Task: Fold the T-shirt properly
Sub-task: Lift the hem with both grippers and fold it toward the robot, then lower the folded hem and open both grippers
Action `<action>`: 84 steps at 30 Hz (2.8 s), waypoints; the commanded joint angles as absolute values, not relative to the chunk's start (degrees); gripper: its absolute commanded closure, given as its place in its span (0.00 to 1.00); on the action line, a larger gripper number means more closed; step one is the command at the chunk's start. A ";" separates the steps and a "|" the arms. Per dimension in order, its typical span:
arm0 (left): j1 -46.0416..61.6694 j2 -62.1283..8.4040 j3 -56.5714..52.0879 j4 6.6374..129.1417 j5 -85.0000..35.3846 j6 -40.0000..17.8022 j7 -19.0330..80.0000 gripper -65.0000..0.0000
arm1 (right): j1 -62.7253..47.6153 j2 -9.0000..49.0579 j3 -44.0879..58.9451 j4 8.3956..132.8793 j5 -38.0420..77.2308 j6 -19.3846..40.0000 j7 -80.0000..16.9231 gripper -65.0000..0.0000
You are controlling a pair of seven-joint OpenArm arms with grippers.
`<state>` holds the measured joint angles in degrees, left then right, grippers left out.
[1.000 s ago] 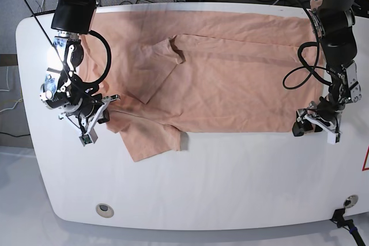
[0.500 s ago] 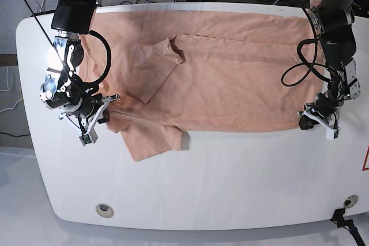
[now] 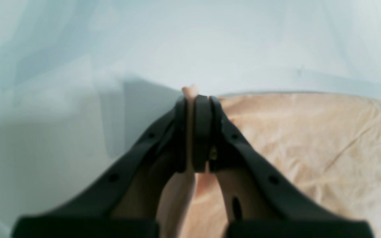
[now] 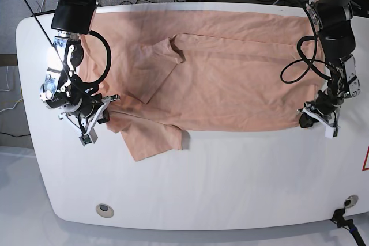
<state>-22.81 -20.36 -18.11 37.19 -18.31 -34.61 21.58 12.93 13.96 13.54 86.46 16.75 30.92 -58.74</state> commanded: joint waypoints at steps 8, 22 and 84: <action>-19.38 -22.46 -20.00 49.27 -24.75 -34.77 22.11 1.00 | 17.63 14.64 13.85 87.96 17.54 30.90 -57.89 1.00; -5.41 -22.64 -20.26 74.07 -24.84 -34.77 27.47 1.00 | 10.42 15.16 13.93 98.68 17.54 30.90 -59.91 1.00; 19.38 -28.88 -25.19 85.58 -24.40 -34.77 31.43 0.98 | -15.87 15.96 19.56 110.90 25.45 30.55 -69.14 0.85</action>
<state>19.86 -26.74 -24.56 84.88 -24.14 -35.22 31.57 -16.27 15.07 19.14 109.93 25.67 30.65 -69.49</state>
